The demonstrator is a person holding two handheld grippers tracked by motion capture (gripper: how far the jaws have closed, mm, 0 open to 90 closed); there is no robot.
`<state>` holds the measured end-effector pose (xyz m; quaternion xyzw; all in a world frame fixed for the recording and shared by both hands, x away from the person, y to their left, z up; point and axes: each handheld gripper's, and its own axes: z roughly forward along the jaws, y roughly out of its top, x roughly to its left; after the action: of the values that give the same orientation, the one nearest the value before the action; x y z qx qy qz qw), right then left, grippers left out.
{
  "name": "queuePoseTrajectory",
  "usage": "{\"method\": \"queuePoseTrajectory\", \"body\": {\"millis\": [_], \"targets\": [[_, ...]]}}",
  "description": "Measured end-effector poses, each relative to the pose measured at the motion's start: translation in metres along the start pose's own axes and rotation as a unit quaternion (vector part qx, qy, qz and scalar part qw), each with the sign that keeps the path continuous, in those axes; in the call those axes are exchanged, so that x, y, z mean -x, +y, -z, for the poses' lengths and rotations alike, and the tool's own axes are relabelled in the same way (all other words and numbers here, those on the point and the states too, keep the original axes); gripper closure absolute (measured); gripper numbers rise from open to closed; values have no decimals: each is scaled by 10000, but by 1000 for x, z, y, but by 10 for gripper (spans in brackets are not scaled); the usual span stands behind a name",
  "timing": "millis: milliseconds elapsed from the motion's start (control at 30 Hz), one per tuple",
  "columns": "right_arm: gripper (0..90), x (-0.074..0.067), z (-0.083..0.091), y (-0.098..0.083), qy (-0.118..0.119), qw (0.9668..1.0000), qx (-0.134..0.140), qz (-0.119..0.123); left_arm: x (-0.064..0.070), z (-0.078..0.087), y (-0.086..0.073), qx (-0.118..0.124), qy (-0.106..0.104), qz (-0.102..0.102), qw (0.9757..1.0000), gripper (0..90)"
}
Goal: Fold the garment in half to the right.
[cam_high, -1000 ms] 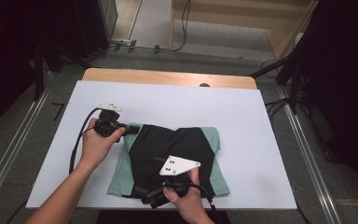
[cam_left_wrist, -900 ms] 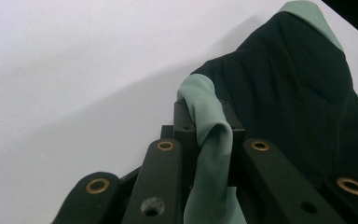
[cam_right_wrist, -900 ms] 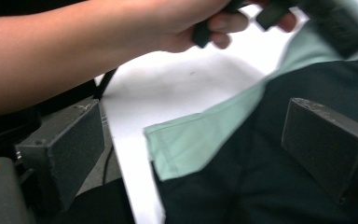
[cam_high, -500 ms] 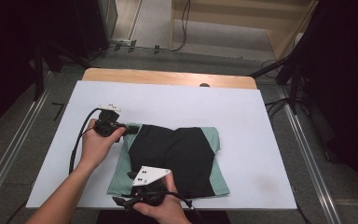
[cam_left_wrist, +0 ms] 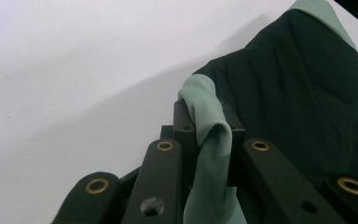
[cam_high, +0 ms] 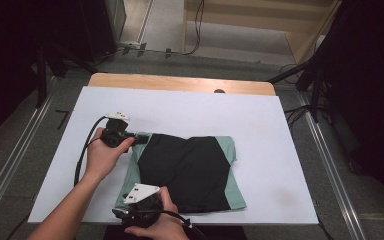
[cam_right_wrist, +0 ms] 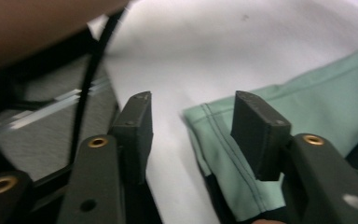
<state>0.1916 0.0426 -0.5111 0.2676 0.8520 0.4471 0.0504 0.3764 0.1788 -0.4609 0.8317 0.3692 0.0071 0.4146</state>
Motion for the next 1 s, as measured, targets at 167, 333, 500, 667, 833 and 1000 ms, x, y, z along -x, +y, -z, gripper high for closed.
{"method": "queuePoseTrajectory", "body": {"millis": [167, 333, 500, 667, 833, 1000], "targets": [[529, -2, -9, -3, -309, 9992, -216, 87, -1, 0, 0, -16, 2, 14, 10000, 820], [606, -5, -11, -3, -507, 9981, -280, 222, -3, 0, -1, 6, -66, 123, 9999, 820], [798, -8, -11, -4, -733, 9958, -344, 424, -5, 0, -1, -3, -52, 174, 9998, 820], [856, -3, -5, -5, -562, 9974, -211, 386, -8, 3, -1, -24, -70, 235, 9997, 820], [861, -2, 10, -1, -358, 9986, 212, 340, -14, 9, -3, -60, 39, 303, 9995, 819], [863, -2, 28, 5, -318, 9964, 702, 366, -20, 23, -3, 18, 92, 490, 9988, 821]]}}
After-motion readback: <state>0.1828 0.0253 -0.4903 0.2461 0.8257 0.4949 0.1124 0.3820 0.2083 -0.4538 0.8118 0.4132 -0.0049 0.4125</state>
